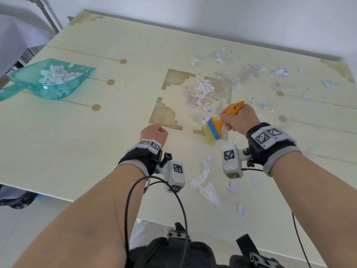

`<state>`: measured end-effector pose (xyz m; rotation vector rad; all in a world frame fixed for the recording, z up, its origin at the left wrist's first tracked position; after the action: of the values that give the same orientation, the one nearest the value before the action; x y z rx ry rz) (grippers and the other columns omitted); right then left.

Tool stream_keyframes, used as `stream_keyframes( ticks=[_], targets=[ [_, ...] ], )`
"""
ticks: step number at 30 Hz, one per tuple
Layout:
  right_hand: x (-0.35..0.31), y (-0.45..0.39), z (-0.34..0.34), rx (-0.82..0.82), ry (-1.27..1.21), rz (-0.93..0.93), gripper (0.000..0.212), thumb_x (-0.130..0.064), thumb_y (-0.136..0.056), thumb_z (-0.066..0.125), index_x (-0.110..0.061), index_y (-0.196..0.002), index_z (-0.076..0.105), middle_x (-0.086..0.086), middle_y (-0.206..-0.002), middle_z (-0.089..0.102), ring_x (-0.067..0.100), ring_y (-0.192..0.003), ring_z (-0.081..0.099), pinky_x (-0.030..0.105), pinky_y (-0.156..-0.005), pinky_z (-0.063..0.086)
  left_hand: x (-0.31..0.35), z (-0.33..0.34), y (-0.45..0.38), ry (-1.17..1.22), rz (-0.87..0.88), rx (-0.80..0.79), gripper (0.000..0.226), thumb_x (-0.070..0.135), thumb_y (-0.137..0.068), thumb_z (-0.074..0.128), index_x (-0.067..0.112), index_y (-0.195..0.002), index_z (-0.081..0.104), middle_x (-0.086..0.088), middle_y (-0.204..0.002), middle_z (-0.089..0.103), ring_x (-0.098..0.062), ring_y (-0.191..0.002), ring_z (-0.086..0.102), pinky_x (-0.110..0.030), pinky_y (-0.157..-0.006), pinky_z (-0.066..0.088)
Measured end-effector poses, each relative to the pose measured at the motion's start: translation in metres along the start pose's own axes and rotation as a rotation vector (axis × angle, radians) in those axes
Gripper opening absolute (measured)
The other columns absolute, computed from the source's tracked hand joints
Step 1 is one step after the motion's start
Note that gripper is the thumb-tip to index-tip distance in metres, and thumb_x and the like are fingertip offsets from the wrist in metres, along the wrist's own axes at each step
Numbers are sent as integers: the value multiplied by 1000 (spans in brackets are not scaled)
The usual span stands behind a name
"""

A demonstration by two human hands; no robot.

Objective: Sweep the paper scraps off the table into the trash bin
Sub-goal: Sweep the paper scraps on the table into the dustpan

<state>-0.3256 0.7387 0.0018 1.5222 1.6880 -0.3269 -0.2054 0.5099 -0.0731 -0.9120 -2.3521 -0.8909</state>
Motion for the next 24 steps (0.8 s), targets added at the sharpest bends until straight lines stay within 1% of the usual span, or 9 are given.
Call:
stream_keyframes(
  ticks=[3, 6, 8, 11, 13, 16, 19, 22, 24],
  targets=[
    [-6, 11, 18, -146, -124, -5, 9, -3, -85, 61, -8, -78, 64, 10, -60, 58, 13, -45, 53, 14, -41, 42, 0, 3, 6, 16, -4, -3, 16, 12, -88, 52, 13, -83, 68, -8, -97, 72, -27, -93, 67, -30, -79, 51],
    [1, 21, 38, -305, -53, -4, 11, -4, -86, 61, -9, -77, 64, 10, -60, 60, 9, -40, 54, 15, -41, 42, -1, 6, 9, 25, -5, -19, 18, 13, -88, 52, 10, -90, 70, -8, -98, 72, -27, -94, 67, -31, -80, 52],
    [9, 20, 32, -237, -20, 31, 12, -5, -86, 61, -10, -76, 63, 9, -60, 59, 12, -44, 53, 16, -42, 43, -3, 6, 11, 23, 0, -26, 18, 13, -88, 52, 11, -91, 70, -8, -99, 72, -27, -94, 67, -31, -81, 52],
    [15, 13, 8, -15, 9, 35, 12, -9, -84, 60, -12, -73, 62, 7, -59, 58, 16, -52, 53, 22, -54, 44, -8, 4, 11, 8, 4, -38, 17, 14, -88, 53, 13, -92, 70, -7, -101, 71, -27, -96, 67, -32, -83, 53],
    [13, 15, 1, 51, -54, 16, 15, -8, -83, 60, -13, -70, 62, 7, -58, 57, 16, -50, 53, 23, -55, 45, -10, 3, 12, -3, 10, -50, 17, 15, -88, 53, 14, -92, 69, -6, -102, 71, -27, -96, 67, -33, -84, 53],
    [7, 31, 22, -138, -175, -5, 7, -5, -83, 64, -9, -77, 66, 6, -56, 61, 9, -41, 55, 18, -44, 44, -15, 0, 15, -4, 15, -61, 16, 17, -89, 54, 14, -91, 70, -6, -101, 71, -27, -97, 66, -32, -84, 53],
    [4, 52, 56, -381, -211, -3, 6, -6, -84, 66, -9, -80, 68, 3, -54, 65, 9, -42, 57, 17, -43, 44, -23, -3, 20, -7, 12, -55, 18, 17, -89, 53, 12, -92, 70, -7, -101, 71, -27, -97, 66, -31, -83, 52],
    [11, 72, 86, -543, -115, 29, 9, -5, -84, 66, -11, -78, 69, 5, -57, 66, 10, -44, 59, 17, -44, 46, -34, -5, 25, -25, 5, -57, 19, 16, -90, 52, 11, -94, 70, -7, -101, 71, -27, -97, 66, -30, -83, 51],
    [18, 80, 93, -566, -33, 57, 10, -5, -84, 67, -13, -77, 69, 8, -61, 66, 10, -45, 59, 18, -45, 47, -41, -6, 29, -39, 4, -69, 19, 16, -90, 52, 12, -94, 70, -7, -102, 71, -26, -98, 66, -29, -83, 50]
  ],
)
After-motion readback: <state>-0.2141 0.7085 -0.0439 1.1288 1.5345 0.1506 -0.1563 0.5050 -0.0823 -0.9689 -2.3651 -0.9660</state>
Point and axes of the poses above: each hand's wrist, its own y-axis away from the middle knuckle, its own z-axis out of the palm, x = y × z, the point moved 6 cm from there along -y, towards the middle knuckle
